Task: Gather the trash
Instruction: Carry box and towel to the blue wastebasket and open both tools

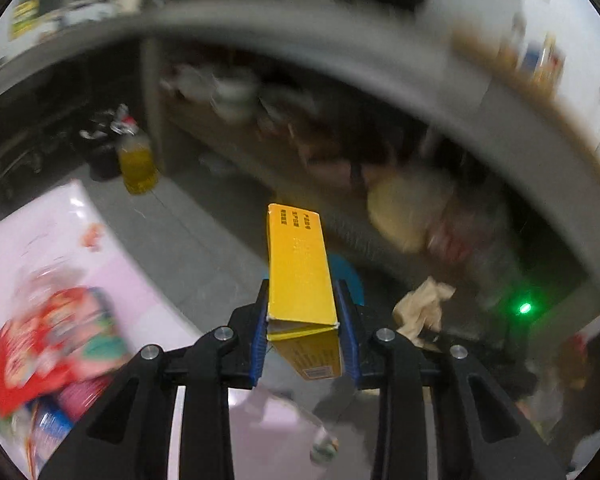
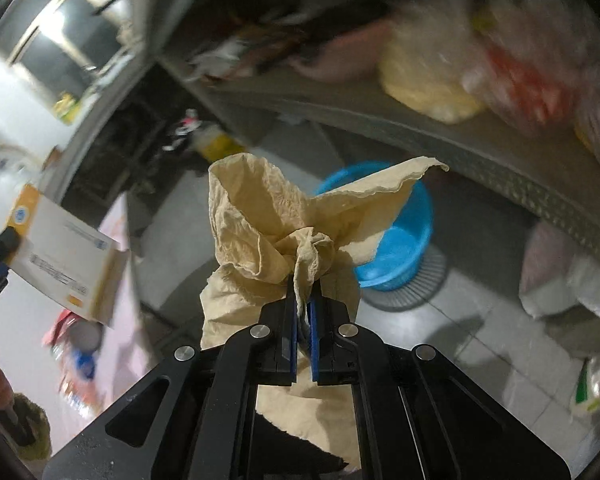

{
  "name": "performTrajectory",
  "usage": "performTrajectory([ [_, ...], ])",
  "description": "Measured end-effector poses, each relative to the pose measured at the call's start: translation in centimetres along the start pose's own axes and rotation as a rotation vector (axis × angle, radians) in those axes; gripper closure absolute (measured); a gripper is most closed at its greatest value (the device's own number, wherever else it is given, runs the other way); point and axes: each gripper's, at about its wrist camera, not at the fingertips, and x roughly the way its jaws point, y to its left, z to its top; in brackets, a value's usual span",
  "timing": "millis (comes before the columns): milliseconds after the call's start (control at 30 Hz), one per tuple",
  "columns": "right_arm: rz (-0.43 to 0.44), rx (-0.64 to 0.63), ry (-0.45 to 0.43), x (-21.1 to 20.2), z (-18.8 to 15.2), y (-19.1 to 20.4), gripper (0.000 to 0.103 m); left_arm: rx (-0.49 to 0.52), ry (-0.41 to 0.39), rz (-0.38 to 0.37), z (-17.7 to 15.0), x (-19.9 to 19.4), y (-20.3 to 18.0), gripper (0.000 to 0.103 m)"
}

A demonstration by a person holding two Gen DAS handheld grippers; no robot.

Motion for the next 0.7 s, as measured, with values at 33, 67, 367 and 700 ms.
performTrajectory([
  [33,-0.013,0.02,0.012,1.2,0.4,-0.6,0.099,0.024,0.052,0.011,0.5,3.0,-0.8,0.073],
  [67,-0.032,0.038,0.026,3.1,0.7,-1.2,0.099,0.039,0.101,0.017,0.9,5.8,-1.4,0.073],
  [367,-0.143,0.127,0.089,13.2,4.8,-3.9,0.099,0.079,0.32,0.084,2.8,22.3,-2.2,0.072],
  [700,-0.263,0.074,0.058,20.9,7.2,-4.1,0.044,0.009,0.339,0.104,5.2,30.0,-0.7,0.034],
])
